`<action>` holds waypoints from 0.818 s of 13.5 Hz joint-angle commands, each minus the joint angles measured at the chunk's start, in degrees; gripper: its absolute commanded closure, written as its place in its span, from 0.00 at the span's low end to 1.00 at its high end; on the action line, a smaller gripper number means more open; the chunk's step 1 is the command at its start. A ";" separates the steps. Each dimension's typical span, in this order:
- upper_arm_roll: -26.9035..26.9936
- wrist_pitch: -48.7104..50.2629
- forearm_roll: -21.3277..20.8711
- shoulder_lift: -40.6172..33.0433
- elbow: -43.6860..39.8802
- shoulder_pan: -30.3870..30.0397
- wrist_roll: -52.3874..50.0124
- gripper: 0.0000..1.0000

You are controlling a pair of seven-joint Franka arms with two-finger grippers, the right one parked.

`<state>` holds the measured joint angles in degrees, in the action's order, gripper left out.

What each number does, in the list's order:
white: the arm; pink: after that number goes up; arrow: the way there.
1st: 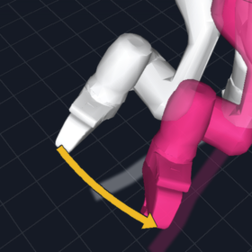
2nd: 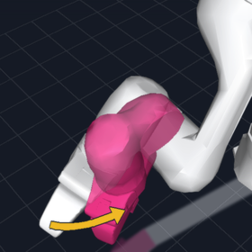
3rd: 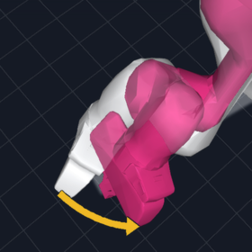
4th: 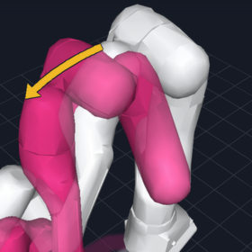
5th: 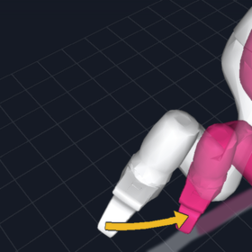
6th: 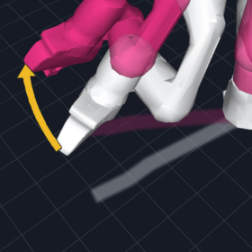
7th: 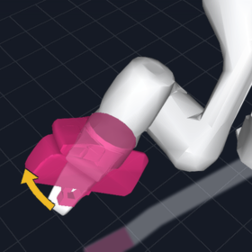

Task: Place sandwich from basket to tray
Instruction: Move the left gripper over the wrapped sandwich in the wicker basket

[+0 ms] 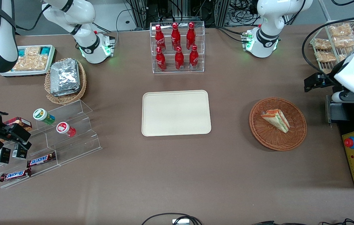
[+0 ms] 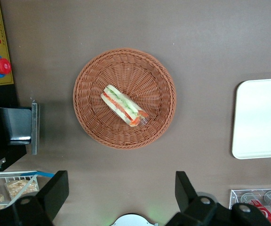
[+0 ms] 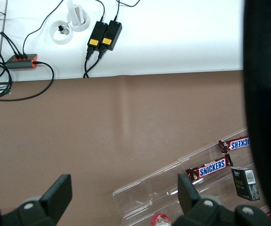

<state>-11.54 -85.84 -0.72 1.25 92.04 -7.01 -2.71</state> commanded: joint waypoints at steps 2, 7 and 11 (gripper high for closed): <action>-0.15 -7.49 -0.51 -0.72 9.46 0.24 -7.20 0.00; -0.42 -17.59 -0.51 -0.81 20.01 0.33 -18.20 0.00; -0.42 -27.25 -0.60 -0.72 28.18 0.33 -25.30 0.00</action>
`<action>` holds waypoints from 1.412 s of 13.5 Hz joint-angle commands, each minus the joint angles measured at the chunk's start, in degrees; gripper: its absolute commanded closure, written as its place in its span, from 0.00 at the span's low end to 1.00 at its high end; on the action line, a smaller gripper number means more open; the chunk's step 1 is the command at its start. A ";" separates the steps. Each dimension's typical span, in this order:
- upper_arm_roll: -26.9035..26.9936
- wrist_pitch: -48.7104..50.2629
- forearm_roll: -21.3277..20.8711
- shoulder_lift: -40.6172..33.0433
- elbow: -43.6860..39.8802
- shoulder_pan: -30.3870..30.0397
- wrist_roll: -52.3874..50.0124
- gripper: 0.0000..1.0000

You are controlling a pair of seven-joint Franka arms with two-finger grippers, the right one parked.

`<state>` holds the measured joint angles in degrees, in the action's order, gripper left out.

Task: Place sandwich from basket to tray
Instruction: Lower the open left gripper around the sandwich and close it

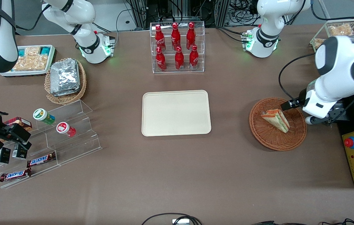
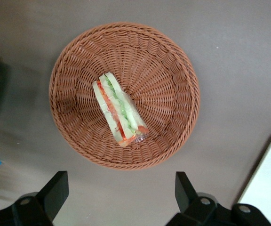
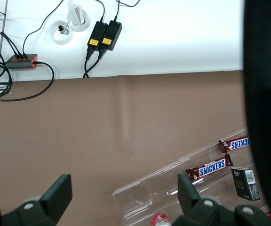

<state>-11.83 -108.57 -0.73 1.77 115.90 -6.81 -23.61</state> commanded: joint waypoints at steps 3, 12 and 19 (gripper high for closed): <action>-0.13 -12.78 -0.68 -0.89 10.30 0.13 -9.06 0.00; 0.22 -20.96 -2.87 4.82 13.65 -0.58 -19.80 0.00; 1.36 -31.25 -3.40 9.57 17.96 -0.66 -23.23 0.00</action>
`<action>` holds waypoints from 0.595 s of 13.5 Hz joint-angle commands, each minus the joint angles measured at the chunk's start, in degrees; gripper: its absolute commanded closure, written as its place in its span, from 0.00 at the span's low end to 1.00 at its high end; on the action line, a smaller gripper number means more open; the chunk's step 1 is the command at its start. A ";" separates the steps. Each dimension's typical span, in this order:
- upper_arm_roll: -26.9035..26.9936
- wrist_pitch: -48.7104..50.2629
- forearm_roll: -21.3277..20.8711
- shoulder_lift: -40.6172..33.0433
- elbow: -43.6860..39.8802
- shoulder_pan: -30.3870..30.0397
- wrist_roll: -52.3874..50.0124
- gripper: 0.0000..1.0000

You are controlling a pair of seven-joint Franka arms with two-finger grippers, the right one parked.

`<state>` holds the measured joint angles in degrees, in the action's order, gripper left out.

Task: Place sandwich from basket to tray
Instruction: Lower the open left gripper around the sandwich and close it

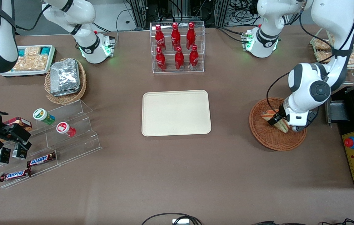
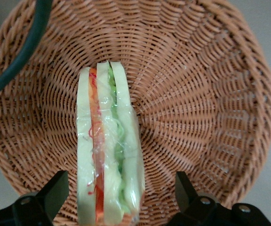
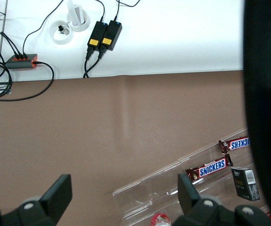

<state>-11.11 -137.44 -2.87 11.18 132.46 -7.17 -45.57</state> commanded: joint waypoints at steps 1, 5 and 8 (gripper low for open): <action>0.74 -2.91 -1.87 0.60 1.57 -0.30 -1.27 0.00; 1.62 -3.01 -2.23 1.57 1.57 -0.30 -1.27 0.07; 1.62 -3.01 -2.23 2.18 1.39 -0.30 -1.97 0.99</action>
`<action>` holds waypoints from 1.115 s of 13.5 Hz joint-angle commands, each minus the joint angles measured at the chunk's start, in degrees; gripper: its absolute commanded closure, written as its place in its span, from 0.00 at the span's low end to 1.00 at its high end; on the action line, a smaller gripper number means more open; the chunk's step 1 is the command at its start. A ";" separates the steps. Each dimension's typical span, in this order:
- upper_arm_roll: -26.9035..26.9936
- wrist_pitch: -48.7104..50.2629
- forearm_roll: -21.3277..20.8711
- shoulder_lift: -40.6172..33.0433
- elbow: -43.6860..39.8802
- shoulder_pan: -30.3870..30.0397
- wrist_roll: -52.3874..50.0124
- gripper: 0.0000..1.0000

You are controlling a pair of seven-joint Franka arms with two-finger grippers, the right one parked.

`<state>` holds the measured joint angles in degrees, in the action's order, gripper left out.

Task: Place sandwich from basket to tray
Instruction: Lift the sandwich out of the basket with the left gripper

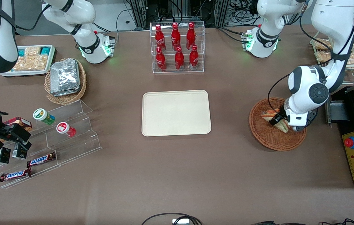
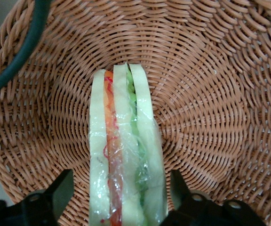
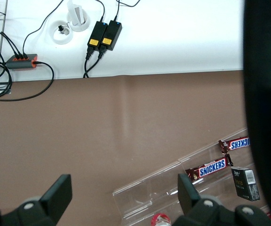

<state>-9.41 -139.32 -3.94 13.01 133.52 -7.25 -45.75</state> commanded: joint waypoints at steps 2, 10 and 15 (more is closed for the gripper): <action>0.01 -1.13 -1.16 0.87 -0.02 -0.22 -2.06 1.00; -1.13 19.57 -2.30 -5.36 -10.54 0.74 0.92 1.00; -10.78 27.97 -2.22 -5.19 -20.75 1.19 1.28 1.00</action>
<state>-16.91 -113.07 -5.49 7.03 115.65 -6.15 -44.71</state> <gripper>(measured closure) 0.811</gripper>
